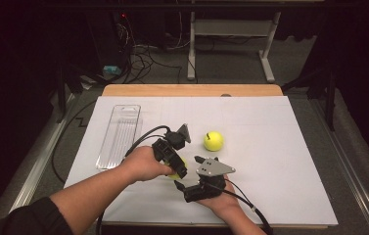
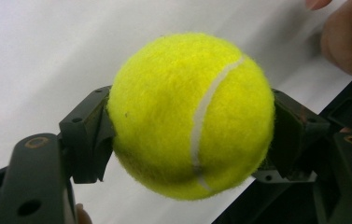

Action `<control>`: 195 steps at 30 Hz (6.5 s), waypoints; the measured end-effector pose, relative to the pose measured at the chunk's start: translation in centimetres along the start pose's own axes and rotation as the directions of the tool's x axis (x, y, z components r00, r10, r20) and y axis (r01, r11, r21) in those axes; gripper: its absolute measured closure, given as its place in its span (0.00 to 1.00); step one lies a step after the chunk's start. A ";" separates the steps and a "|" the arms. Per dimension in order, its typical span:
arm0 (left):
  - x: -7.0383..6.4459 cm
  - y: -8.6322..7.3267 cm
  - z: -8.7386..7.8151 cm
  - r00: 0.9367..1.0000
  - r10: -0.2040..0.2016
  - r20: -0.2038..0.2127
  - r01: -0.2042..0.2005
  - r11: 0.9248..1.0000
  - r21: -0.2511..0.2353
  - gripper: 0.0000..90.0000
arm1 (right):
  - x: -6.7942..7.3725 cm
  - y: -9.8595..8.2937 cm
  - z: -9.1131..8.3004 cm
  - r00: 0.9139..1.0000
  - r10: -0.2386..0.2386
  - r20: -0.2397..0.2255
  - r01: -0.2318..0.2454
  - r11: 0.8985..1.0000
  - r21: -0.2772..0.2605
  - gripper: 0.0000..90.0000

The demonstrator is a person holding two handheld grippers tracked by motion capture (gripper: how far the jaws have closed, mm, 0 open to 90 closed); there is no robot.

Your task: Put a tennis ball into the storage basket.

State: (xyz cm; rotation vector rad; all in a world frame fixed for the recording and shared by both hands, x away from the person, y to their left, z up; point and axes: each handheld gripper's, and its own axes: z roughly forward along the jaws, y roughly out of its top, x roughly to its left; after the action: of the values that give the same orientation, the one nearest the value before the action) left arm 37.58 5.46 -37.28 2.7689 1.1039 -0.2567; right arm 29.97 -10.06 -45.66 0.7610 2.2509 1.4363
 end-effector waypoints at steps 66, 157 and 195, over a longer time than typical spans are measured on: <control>5.0 -3.7 -2.5 0.992 -0.124 -0.025 0.123 0.992 -0.020 0.30 | -7.5 -5.5 -10.5 0.969 0.078 0.236 -0.077 0.997 -0.013 0.00; 16.8 -6.7 -8.6 0.904 -0.410 -0.122 0.408 0.912 -0.043 0.30 | -7.6 -5.4 -10.6 0.970 0.091 0.225 -0.087 0.996 -0.025 0.00; 17.7 -3.9 -6.6 0.892 -0.427 -0.148 0.426 0.904 -0.041 0.30 | -7.5 -5.4 -10.6 0.973 0.084 0.216 -0.080 0.996 -0.025 0.00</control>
State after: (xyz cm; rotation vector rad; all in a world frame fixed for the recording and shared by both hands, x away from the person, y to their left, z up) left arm 48.26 21.37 -34.90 2.5394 1.7462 -0.0847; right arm 28.64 -24.07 -46.07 0.9665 2.0619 1.3344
